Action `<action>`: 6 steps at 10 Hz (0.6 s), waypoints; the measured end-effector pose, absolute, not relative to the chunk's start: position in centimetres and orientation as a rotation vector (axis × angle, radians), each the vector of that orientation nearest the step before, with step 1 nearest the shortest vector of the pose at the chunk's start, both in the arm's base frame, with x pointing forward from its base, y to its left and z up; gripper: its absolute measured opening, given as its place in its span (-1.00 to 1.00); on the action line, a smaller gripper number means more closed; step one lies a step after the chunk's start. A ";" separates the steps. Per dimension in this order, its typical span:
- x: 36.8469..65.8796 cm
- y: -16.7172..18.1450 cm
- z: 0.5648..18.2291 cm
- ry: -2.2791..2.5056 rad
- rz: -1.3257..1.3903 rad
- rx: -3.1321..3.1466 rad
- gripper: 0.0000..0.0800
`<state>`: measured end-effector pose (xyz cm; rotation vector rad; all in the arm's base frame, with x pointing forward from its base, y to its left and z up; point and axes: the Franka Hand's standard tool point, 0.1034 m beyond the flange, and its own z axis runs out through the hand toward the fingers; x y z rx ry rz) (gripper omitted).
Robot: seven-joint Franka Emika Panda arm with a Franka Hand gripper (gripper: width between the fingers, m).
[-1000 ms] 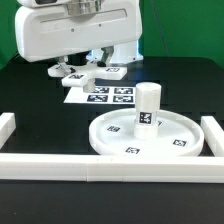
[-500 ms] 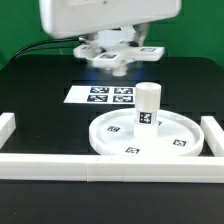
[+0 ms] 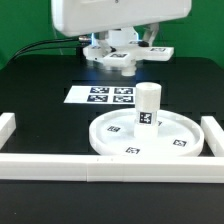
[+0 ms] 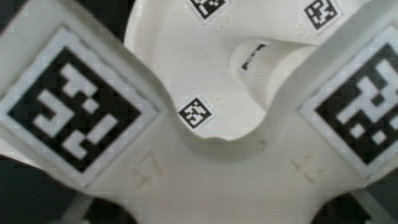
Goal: Assemble round table
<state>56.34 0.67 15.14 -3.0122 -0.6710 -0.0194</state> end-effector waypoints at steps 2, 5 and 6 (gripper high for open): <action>54.4 2.8 14.9 -0.688 -0.040 -3.012 0.12; 54.7 3.0 14.7 -0.742 -0.062 -3.003 0.12; 54.7 3.0 14.6 -0.743 -0.061 -3.003 0.12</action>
Offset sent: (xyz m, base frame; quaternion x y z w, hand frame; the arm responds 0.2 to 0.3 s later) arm 0.0000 0.0000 0.0000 0.0000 0.0000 0.0000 1.0000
